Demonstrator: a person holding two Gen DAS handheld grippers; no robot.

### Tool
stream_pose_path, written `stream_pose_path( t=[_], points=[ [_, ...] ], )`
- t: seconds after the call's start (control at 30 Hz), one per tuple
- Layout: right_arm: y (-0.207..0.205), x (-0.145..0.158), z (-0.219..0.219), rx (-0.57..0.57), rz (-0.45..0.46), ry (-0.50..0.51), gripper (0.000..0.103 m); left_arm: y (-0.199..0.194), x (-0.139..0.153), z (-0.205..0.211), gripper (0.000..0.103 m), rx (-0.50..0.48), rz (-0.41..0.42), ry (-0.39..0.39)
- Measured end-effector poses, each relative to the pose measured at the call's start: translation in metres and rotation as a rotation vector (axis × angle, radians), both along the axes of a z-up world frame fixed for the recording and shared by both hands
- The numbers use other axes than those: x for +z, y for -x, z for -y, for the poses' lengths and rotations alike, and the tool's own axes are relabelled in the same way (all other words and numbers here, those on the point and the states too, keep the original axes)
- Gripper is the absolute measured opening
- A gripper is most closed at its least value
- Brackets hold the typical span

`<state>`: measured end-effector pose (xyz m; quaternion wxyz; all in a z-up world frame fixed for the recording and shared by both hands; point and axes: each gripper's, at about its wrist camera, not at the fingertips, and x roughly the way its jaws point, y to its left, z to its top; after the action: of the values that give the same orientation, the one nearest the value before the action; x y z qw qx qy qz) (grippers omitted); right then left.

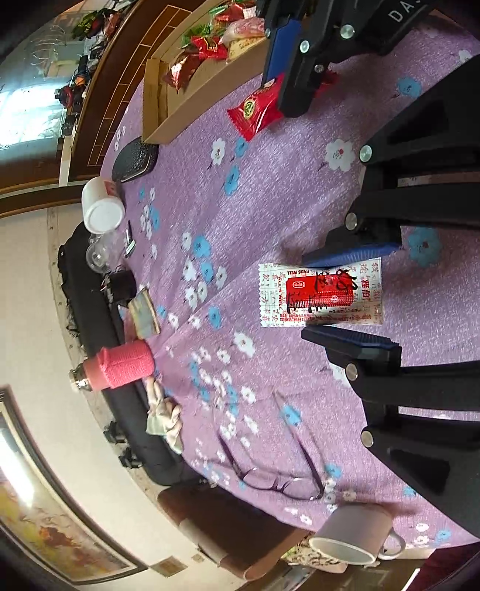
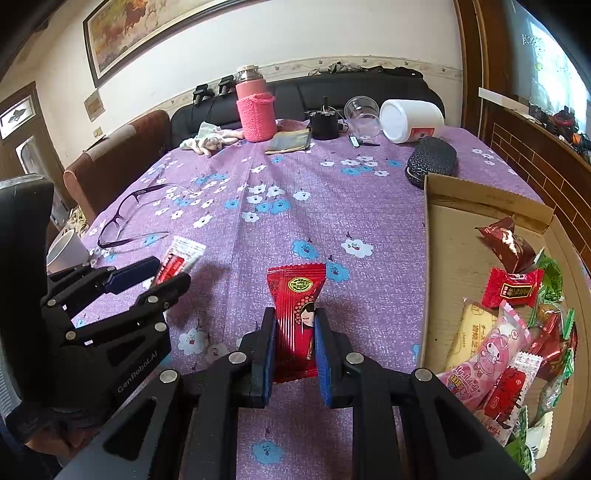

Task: Organize snacks
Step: 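Grasp the white packet with the left gripper while the right grasps a red candy packet, then lift both held packets and carry them over the cardboard tray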

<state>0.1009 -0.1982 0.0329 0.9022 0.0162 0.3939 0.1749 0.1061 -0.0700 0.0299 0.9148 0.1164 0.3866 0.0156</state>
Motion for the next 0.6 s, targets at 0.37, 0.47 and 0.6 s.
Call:
stream_pose_path(
  t=[0.37,0.47,0.6],
  points=[
    [0.0029,0.0032,0.0034,-0.009,0.010,-0.015,0.020,0.0042,0.0032,0.0057,0.031,0.010,0.066,-0.084],
    [0.0037,0.0046,0.0050,-0.014,0.013,-0.020,0.020,0.0044,0.0026,0.0067,0.031,0.013,0.072,-0.097],
    [0.0032,0.0063,0.0096,-0.026,0.014,-0.032,0.020,0.0060,0.0034,0.0080,0.031,0.015,0.083,-0.106]
  ],
)
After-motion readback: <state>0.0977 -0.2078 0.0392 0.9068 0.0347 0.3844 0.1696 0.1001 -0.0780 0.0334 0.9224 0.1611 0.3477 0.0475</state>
